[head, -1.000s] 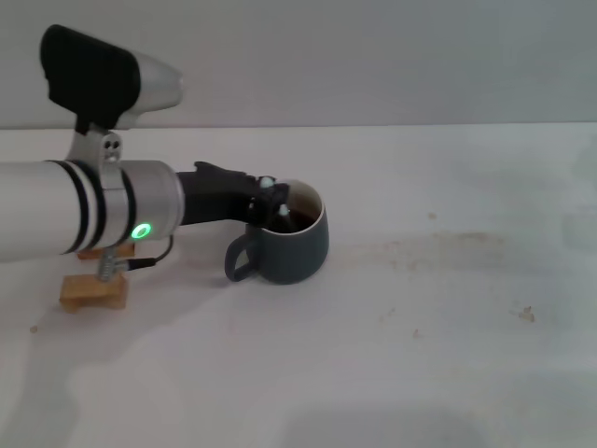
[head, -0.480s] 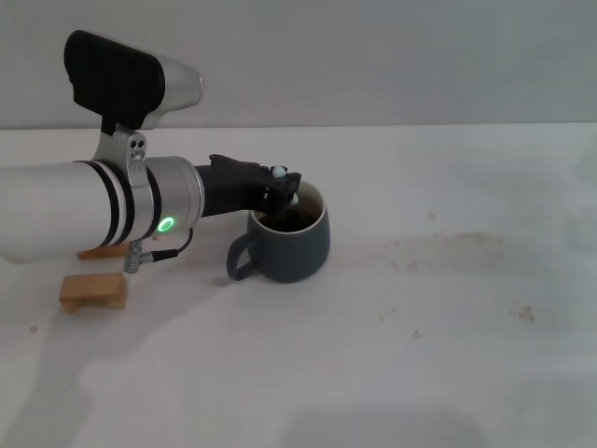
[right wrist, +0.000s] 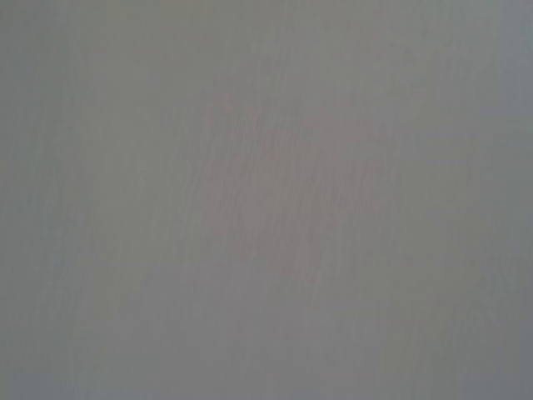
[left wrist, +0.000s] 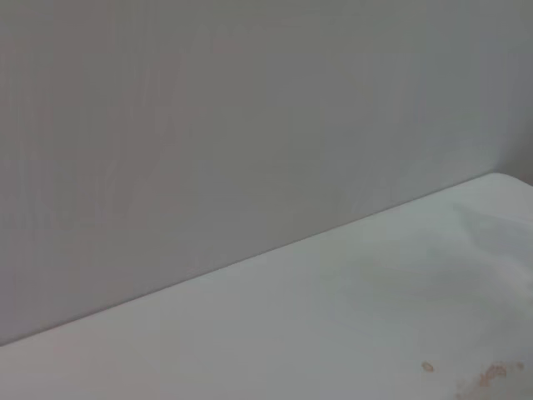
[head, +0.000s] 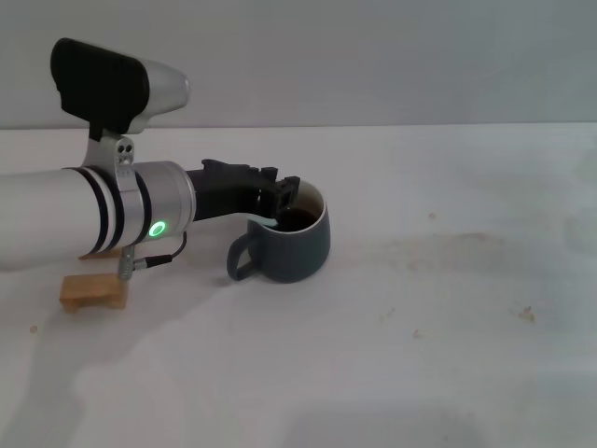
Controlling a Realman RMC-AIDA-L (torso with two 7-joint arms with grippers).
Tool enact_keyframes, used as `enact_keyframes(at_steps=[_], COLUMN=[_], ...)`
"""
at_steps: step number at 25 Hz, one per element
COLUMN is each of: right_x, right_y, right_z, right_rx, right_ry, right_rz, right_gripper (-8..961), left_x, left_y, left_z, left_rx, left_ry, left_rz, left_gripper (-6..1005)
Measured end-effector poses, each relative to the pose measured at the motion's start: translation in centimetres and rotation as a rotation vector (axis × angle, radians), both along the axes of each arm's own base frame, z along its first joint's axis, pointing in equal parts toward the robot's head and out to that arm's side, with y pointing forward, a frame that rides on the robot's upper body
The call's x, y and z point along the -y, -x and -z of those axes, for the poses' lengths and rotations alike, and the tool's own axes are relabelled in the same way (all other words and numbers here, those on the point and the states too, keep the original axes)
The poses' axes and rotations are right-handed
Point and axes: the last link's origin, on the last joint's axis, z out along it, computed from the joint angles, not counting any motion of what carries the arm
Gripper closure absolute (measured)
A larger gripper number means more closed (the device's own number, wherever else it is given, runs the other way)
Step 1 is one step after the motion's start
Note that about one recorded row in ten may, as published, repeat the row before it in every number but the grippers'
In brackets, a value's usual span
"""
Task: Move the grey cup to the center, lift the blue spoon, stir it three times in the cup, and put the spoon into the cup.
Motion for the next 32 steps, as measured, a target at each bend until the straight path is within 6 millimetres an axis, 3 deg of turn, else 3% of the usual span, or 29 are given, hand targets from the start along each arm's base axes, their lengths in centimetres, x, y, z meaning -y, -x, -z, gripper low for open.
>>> enact_keyframes(at_steps=[4,8,11,16,17,19,20,21,22,23,25,28,30,32], right_x=[-0.1,-0.1,-0.2,0.4,1.1,1.5,2.8,2.8,4.3,4.3,6.7,8.3,10.2,10.7], right_y=[0.0,0.0,-0.1,-1.6,-2.6,-3.1,-4.5,-4.5,-6.1,-6.1,-8.5,-9.9,-11.5,-11.8], right_z=[-0.1,-0.3,-0.8,-3.4,-4.9,-5.6,-7.2,-7.2,-8.7,-8.7,-10.6,-11.3,-11.9,-12.1], right_rx=[0.002,0.003,-0.001,-0.035,-0.053,-0.060,-0.075,-0.075,-0.084,-0.084,-0.089,-0.092,-0.089,-0.087], right_ry=[-0.001,-0.006,-0.022,-0.116,-0.175,-0.201,-0.265,-0.265,-0.323,-0.323,-0.392,-0.421,-0.450,-0.458], right_rz=[-0.001,-0.003,0.000,0.040,0.063,0.076,0.109,0.109,0.149,0.149,0.218,0.258,0.306,0.316], right_gripper=[910,910,910,910,910,910,910,910,910,910,910,910,910,909], left_x=[0.1,0.2,0.1,0.0,0.0,0.0,0.0,0.0,0.2,0.2,0.6,1.2,1.7,2.3], left_y=[0.3,0.4,0.6,1.5,1.5,4.0,4.0,4.0,6.1,6.1,8.3,10.5,11.9,13.2], left_z=[-0.1,-0.5,-1.9,-4.3,-4.3,-8.4,-8.4,-8.4,-10.4,-10.4,-11.7,-12.3,-12.1,-11.5], left_rx=[0.005,0.018,0.041,0.062,0.062,0.086,0.086,0.086,0.089,0.089,0.082,0.072,0.078,0.083], left_ry=[-0.004,-0.028,-0.124,-0.294,-0.294,-0.604,-0.604,-0.604,-0.780,-0.780,-0.899,-0.994,-1.044,-1.081], left_rz=[-0.010,-0.013,-0.008,-0.012,-0.012,-0.049,-0.049,-0.049,-0.094,-0.094,-0.141,-0.187,-0.215,-0.216], left_gripper=[823,656,569,457,457,456,456,456,456,456,456,457,457,457])
